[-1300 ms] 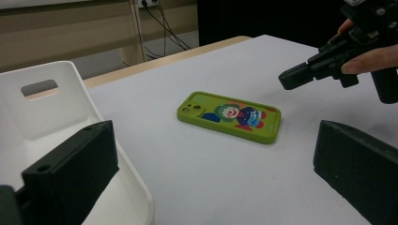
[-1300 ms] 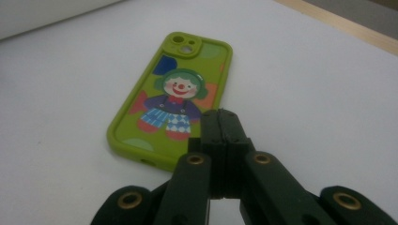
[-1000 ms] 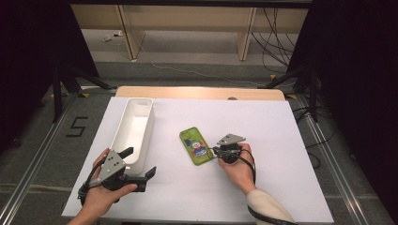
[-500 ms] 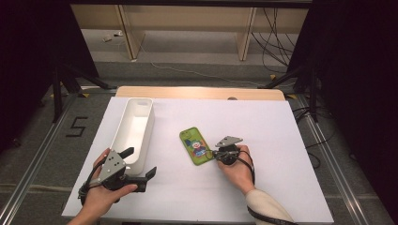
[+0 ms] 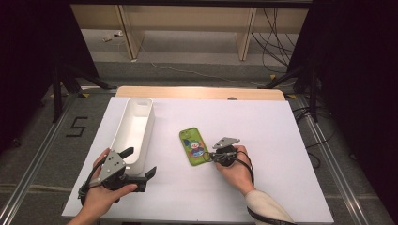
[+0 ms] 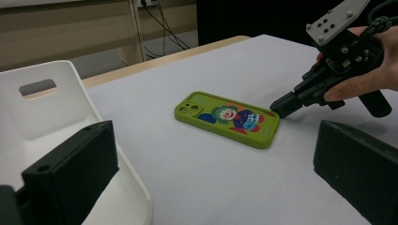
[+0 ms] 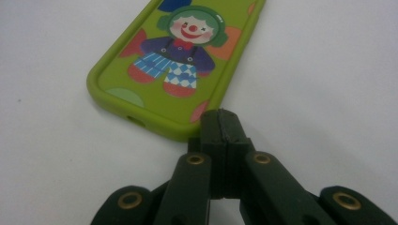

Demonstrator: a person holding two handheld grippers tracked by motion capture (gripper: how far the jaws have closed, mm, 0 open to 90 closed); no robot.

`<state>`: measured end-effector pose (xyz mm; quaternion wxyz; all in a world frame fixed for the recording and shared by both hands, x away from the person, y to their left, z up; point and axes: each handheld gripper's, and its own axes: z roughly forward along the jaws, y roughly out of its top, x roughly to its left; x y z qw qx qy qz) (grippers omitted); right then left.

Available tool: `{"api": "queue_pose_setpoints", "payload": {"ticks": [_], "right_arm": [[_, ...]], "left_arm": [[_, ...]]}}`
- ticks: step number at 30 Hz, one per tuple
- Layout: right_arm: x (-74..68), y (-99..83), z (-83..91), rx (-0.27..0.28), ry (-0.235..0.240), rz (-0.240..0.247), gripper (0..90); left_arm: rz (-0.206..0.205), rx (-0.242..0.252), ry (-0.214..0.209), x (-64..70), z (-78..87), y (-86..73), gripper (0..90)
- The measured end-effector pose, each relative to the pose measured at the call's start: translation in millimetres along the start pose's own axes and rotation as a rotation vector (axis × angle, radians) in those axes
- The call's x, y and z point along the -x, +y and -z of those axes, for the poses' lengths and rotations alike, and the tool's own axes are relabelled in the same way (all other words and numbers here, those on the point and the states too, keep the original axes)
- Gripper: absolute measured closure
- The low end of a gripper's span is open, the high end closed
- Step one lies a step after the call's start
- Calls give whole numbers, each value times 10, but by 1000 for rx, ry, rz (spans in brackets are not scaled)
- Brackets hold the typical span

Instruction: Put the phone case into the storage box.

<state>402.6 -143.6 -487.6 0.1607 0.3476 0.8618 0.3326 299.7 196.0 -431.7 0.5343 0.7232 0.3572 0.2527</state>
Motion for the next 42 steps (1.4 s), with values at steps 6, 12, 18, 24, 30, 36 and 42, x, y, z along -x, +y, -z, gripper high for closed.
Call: {"api": "queue_pose_setpoints", "payload": {"ticks": [6,12,18,24,30,36,42], "right_arm": [[-73,17,-7,-9,20,21,900],[-171,43,-24,-8,43,50,900],[-260,68,-43,-6,59,69,900],[-308,88,-66,-4,67,77,900],[-380,122,-109,4,78,88,900],[-438,156,-144,7,89,91,900],[-493,187,-178,13,100,101,900]], "left_arm": [[-2,-1,0,0,-1,0,0],[-2,-3,-1,1,-1,-1,0],[-2,-3,-3,3,-3,-1,0],[-2,-3,-3,4,-4,0,0],[-5,-3,-4,6,-9,0,0],[-4,-3,-5,3,-7,0,0],[-5,-3,-5,6,-7,1,0]]}}
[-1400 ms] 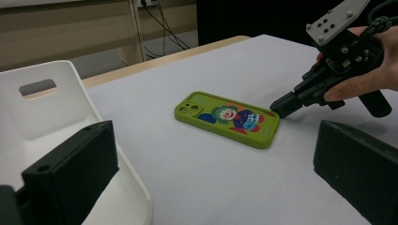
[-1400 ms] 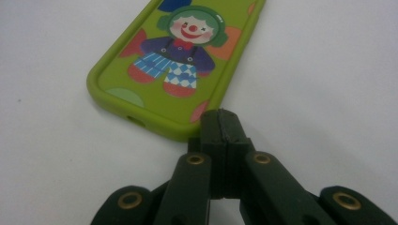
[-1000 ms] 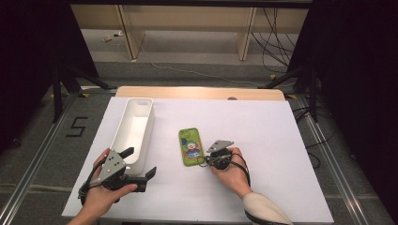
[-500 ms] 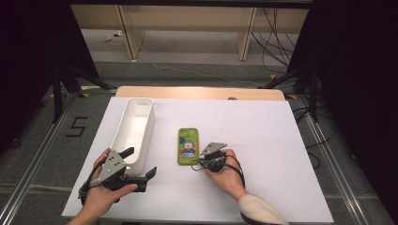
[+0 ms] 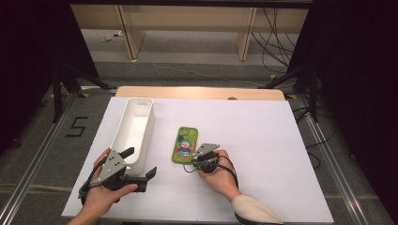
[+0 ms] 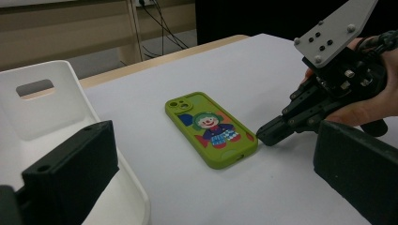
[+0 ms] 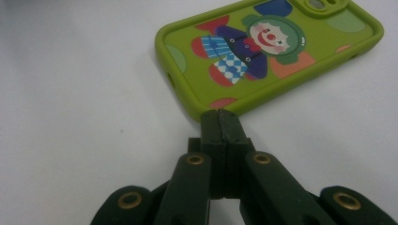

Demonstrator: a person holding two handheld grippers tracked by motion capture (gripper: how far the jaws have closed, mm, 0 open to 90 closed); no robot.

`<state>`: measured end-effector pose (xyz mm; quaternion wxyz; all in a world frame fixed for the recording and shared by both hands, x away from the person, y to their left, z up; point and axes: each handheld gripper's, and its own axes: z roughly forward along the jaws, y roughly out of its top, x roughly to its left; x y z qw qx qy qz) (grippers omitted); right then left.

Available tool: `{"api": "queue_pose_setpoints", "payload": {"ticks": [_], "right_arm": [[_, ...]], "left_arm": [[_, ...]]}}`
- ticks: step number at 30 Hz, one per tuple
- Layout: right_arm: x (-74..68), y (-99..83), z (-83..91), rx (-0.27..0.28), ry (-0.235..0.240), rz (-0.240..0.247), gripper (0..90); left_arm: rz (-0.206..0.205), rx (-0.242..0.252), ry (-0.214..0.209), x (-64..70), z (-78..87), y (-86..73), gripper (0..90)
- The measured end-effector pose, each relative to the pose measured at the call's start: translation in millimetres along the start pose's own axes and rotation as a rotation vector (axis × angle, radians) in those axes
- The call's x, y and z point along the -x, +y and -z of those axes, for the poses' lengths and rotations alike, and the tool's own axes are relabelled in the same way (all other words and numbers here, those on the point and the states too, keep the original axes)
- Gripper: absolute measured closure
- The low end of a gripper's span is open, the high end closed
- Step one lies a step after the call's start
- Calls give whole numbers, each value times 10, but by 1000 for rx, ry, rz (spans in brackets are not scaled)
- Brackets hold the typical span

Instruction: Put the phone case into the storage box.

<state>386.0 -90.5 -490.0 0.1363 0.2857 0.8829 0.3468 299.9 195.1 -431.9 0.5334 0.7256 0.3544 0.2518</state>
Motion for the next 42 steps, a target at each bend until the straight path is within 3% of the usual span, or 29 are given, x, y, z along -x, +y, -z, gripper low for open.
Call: {"api": "queue_pose_setpoints", "payload": {"ticks": [23,26,34,35,36,37,39,40,42], "right_arm": [[-64,50,-71,16,14,9,900],[-57,45,-55,24,16,-8,900],[129,30,282,119,34,-81,703],[151,17,333,137,32,-92,658],[185,-8,434,172,41,-121,545],[185,-8,434,172,41,-121,545],[225,-66,578,215,51,-144,400],[225,-66,578,215,51,-144,400],[244,-119,664,232,45,-148,314]], "left_arm": [[1,-3,3,0,-7,-2,0],[2,-7,2,-12,-1,-1,0],[21,-22,-3,-10,10,48,0],[21,-21,-6,-10,12,63,0],[24,-21,-5,-10,14,79,0],[26,-19,-6,-11,14,96,0],[27,-21,-5,-15,6,129,0],[24,-22,-5,-17,-3,146,0],[19,-27,-2,-18,-28,183,0]]}}
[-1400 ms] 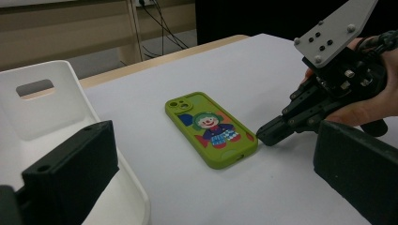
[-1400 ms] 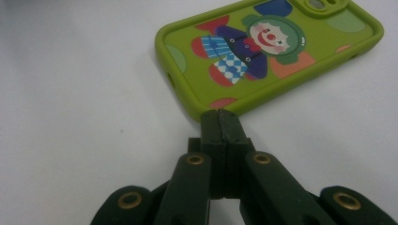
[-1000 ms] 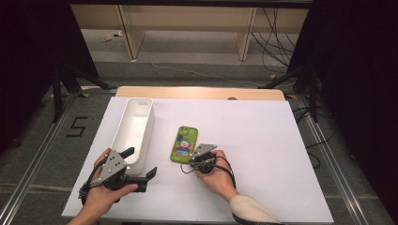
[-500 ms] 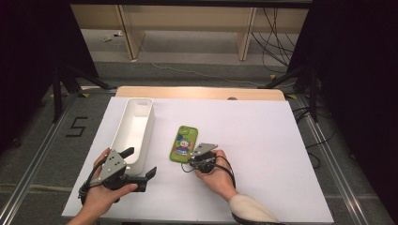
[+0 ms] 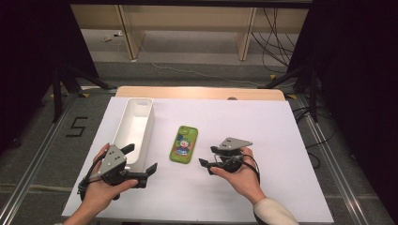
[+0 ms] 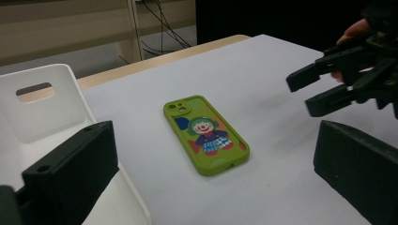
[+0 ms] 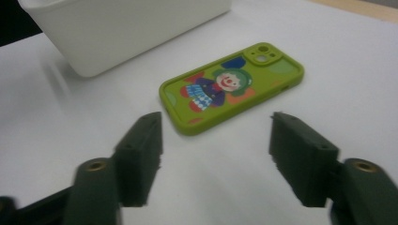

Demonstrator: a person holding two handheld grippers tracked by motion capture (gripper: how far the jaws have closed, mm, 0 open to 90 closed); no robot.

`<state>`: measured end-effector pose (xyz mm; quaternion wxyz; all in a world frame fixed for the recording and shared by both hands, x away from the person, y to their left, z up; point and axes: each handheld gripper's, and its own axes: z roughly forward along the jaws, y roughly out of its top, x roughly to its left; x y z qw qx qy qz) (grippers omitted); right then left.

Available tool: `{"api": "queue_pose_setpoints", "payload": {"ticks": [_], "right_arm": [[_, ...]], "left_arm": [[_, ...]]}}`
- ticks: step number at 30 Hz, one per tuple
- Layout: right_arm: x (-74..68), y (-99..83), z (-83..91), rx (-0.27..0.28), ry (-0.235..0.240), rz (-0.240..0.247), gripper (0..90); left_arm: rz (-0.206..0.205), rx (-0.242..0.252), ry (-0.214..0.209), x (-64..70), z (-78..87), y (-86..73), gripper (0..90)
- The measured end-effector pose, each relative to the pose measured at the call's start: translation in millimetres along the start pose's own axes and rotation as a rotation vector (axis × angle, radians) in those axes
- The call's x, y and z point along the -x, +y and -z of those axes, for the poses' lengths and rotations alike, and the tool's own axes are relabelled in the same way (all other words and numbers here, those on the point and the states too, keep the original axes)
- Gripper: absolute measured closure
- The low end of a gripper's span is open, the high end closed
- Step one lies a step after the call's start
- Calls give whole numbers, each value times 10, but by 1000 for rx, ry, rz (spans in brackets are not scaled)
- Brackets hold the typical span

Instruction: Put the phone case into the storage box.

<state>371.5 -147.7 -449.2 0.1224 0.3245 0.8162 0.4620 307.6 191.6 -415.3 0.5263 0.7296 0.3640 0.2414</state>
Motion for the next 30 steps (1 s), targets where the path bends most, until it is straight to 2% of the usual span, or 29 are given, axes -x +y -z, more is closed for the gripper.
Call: {"api": "queue_pose_setpoints", "payload": {"ticks": [2,3,4,5,6,9,11,16,22,30], "right_arm": [[20,-48,144,27,-13,6,241],[20,-48,144,27,-13,6,241],[43,-76,242,46,-30,20,216],[43,-76,242,46,-30,20,216],[70,-103,349,71,-46,11,202],[87,-120,423,88,-54,6,189],[99,-154,535,123,-74,-1,175],[105,-201,698,168,-102,-1,165],[125,-265,847,197,-135,-10,163],[136,-338,967,209,-160,-17,160]], "left_arm": [[-3,3,-2,6,-30,45,0],[-5,4,-1,11,-47,70,0],[-10,6,-1,17,-65,95,0],[-11,9,-4,24,-87,119,0],[-14,9,-7,32,-117,146,0],[-11,-4,-15,51,-197,192,0],[-10,-28,-13,63,-259,221,0],[-18,-62,-29,97,-419,306,0],[-48,-116,-40,148,-631,425,0],[-67,-191,-27,211,-892,538,0]]}}
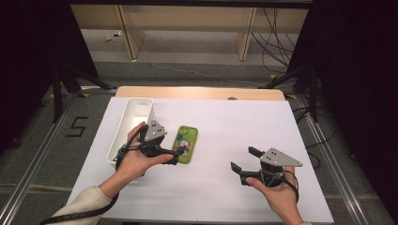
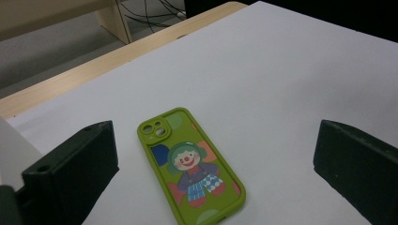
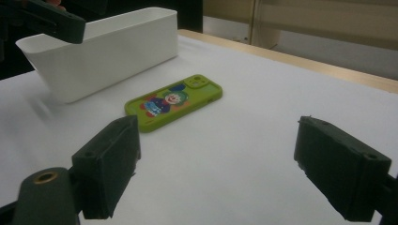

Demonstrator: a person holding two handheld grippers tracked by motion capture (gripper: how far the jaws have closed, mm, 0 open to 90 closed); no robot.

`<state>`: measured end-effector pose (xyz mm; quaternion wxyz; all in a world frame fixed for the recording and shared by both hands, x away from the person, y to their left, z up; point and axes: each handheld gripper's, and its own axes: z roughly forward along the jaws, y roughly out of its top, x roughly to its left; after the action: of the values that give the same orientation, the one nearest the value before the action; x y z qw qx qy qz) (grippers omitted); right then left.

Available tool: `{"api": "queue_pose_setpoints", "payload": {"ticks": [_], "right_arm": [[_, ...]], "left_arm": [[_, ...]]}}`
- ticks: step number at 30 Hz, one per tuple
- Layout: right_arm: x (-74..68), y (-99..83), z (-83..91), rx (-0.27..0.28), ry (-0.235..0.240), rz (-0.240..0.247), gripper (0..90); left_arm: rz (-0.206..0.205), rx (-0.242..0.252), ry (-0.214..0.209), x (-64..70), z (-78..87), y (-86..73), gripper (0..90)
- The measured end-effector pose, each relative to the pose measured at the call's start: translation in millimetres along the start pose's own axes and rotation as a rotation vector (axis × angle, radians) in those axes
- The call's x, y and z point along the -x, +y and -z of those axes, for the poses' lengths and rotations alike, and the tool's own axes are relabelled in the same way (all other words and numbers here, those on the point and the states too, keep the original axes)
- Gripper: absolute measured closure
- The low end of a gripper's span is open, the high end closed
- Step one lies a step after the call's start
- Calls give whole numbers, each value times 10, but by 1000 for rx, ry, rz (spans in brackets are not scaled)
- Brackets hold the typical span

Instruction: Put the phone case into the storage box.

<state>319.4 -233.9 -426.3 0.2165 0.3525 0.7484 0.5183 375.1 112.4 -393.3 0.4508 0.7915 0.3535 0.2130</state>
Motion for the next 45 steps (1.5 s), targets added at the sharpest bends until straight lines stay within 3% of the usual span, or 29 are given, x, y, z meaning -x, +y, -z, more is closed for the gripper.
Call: {"api": "queue_pose_setpoints", "payload": {"ticks": [12,27,45], "right_arm": [[26,-50,139,18,-26,-7,160],[51,-102,239,19,-43,-12,161],[34,-122,220,7,-41,-13,160]], "left_arm": [[16,-29,6,23,-260,94,0],[34,-154,55,-37,-545,144,0],[123,-281,109,-88,-903,165,0]]}}
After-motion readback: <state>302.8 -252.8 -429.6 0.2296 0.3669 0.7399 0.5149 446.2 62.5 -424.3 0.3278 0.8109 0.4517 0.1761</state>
